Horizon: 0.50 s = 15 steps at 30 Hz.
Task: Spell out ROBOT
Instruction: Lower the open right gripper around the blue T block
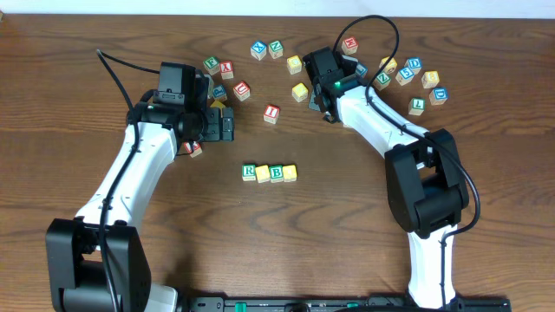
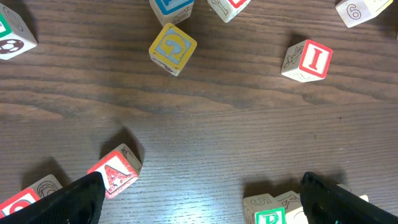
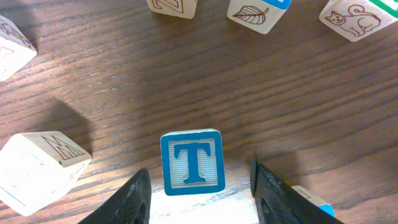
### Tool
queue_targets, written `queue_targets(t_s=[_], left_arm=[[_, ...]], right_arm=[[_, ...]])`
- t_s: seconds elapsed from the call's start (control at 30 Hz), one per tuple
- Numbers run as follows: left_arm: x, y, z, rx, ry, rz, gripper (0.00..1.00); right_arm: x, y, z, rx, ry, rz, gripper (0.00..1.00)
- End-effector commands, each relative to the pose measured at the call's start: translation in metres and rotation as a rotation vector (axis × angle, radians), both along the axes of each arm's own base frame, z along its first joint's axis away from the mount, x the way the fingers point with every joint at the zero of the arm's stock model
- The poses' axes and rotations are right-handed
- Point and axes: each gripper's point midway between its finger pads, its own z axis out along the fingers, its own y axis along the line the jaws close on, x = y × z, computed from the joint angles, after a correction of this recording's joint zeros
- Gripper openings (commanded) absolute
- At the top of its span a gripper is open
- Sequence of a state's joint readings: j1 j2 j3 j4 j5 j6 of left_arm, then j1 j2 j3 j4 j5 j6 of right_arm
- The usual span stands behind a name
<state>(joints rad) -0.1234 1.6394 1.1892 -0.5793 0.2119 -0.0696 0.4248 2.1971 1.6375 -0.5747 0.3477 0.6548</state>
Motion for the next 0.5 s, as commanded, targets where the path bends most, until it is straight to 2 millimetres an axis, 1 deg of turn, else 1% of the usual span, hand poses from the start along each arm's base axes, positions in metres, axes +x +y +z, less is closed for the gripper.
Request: queue_targets(t_s=[0.0,0.47], left_arm=[[-0.0028,-0.0017,-0.0026,-0.003,0.008,-0.021,0.98],[-0.0028,-0.0017,-0.0026,-0.003,0.008,-0.021,0.98]], right_arm=[[-0.0058,-0.0022,-0.0099,-0.010,0.019,-0.015,0.47],[-0.0073,-0.0041,-0.0126,-0.017,0.022,-0.018,0.46]])
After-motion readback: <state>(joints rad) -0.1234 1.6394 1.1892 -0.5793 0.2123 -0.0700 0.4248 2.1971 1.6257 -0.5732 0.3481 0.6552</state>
